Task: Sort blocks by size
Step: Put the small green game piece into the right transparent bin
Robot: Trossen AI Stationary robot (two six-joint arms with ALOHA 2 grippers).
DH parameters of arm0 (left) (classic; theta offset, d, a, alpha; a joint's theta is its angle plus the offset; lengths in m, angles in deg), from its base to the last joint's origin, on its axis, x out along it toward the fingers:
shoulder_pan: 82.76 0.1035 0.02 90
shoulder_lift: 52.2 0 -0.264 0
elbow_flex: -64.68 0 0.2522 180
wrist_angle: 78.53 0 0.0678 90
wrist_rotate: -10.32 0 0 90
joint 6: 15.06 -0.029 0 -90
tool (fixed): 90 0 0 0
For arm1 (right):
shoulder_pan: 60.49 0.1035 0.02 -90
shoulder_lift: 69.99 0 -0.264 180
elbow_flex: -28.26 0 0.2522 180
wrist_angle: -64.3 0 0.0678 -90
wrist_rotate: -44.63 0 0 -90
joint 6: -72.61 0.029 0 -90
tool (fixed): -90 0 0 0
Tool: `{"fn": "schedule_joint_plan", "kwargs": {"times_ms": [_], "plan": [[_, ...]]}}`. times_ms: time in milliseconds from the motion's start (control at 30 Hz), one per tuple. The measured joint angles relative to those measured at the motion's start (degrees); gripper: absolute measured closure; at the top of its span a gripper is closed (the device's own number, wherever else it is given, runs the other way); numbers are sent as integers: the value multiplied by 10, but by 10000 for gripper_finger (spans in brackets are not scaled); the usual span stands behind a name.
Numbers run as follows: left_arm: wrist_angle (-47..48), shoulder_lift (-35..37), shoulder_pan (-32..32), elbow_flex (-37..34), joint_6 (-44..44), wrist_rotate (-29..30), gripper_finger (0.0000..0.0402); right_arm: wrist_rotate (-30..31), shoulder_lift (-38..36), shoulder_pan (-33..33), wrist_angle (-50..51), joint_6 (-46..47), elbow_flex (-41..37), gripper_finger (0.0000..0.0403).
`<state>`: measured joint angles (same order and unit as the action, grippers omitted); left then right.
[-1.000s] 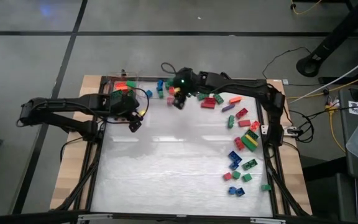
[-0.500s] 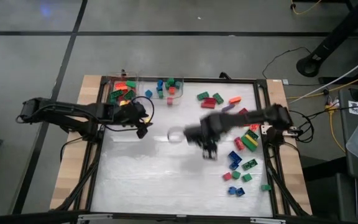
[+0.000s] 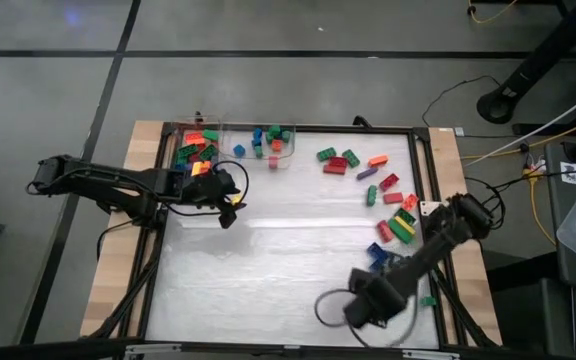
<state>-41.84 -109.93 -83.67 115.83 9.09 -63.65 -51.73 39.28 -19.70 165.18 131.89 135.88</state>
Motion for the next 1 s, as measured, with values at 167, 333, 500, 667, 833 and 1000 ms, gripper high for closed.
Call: {"fn": "schedule_joint_plan", "kwargs": {"times_ms": [167,333,500,667,833,1000], "plan": [[0,0,-3,0,8,0,179,-23,0,67,2,88,-15,213],[0,0,-3,0,15,0,179,-25,0,117,2,141,-61,213],[-1,0,-3,0,29,0,179,-113,0,146,-8,153,-121,213],[0,0,-3,0,29,0,179,-162,1,171,-77,125,-150,213],[0,0,-3,0,29,0,179,-162,1,195,-127,108,-168,213],[0,0,-3,0,29,0,179,-157,1,201,-126,123,-191,213]]}}
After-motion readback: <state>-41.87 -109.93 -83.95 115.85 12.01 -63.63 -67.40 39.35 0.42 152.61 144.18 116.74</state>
